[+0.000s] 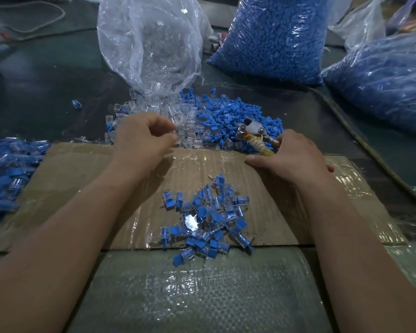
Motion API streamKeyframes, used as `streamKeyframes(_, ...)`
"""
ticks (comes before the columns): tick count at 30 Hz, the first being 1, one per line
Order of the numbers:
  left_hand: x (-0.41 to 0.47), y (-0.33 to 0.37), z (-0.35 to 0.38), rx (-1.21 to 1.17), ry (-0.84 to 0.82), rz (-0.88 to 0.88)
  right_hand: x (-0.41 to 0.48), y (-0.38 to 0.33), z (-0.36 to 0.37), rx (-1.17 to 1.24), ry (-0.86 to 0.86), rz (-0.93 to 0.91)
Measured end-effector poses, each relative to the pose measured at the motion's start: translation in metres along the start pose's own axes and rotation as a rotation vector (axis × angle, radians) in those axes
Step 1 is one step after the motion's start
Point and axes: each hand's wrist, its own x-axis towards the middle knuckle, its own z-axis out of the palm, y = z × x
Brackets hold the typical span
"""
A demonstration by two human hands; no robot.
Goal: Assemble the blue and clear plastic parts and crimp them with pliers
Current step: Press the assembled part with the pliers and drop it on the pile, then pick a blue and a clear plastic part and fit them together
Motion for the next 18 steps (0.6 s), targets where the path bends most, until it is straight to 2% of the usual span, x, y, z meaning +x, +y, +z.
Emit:
streamKeyframes(2,0.003,-0.006,0.002,0.077,0.007,0.036,0.001,0.000,0.001,0.000,-0.017,0.010)
streamKeyframes(5,0.009,-0.012,0.004,0.324,-0.034,0.179,0.001,0.000,0.002,-0.021,-0.039,0.011)
streamKeyframes(12,0.010,-0.012,0.005,0.591,-0.194,0.183,-0.001,0.000,0.003,-0.125,-0.041,-0.073)
streamKeyframes(18,0.008,-0.008,0.006,0.507,-0.154,0.184,-0.001,-0.001,0.002,-0.134,-0.046,-0.078)
